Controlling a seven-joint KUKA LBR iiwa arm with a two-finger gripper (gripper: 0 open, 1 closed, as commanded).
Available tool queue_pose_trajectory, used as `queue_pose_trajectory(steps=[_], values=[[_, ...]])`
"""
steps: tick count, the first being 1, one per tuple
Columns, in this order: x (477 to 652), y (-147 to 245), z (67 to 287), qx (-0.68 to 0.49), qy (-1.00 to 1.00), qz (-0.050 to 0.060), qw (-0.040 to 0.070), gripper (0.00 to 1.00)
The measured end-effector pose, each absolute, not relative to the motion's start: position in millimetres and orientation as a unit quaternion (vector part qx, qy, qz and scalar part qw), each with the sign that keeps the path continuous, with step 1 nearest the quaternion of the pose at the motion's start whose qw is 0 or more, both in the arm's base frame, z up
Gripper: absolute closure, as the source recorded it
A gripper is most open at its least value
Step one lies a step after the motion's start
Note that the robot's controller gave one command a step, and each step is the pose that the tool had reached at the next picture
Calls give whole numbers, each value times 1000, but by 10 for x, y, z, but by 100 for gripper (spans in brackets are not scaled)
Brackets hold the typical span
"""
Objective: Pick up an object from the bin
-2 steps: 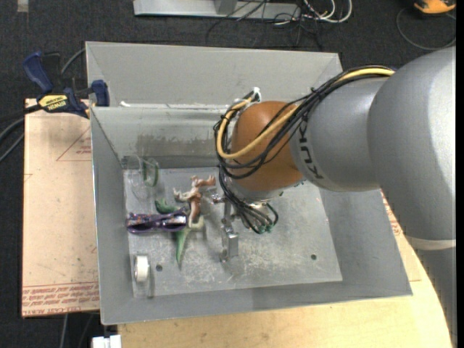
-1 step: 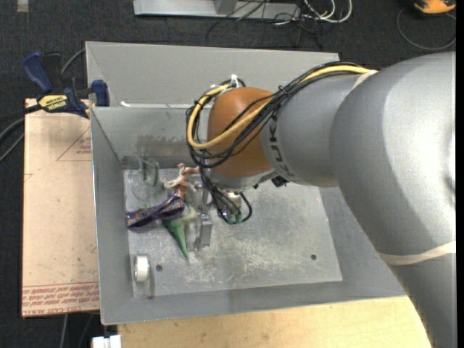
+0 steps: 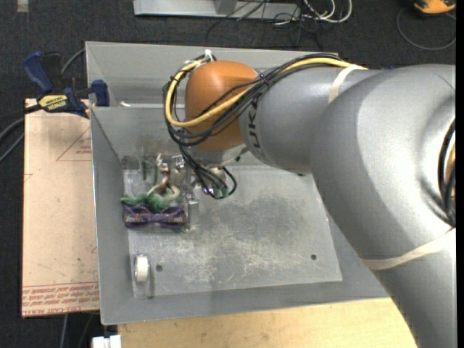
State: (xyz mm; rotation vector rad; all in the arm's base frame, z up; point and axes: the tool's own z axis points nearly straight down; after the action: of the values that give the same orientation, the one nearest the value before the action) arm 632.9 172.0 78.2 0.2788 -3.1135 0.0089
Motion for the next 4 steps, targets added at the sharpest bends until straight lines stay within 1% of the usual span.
queue_pose_trajectory(steps=[1, 2, 3, 4], values=[[6325, 1956, 763, 75, -997, 3, -3, 0], [6417, 2000, 763, 259, -966, 6, 1, 0], [6517, 2335, 764, 245, -969, 14, -5, 0], [6501, 2345, 784, 283, -959, 9, -11, 0]])
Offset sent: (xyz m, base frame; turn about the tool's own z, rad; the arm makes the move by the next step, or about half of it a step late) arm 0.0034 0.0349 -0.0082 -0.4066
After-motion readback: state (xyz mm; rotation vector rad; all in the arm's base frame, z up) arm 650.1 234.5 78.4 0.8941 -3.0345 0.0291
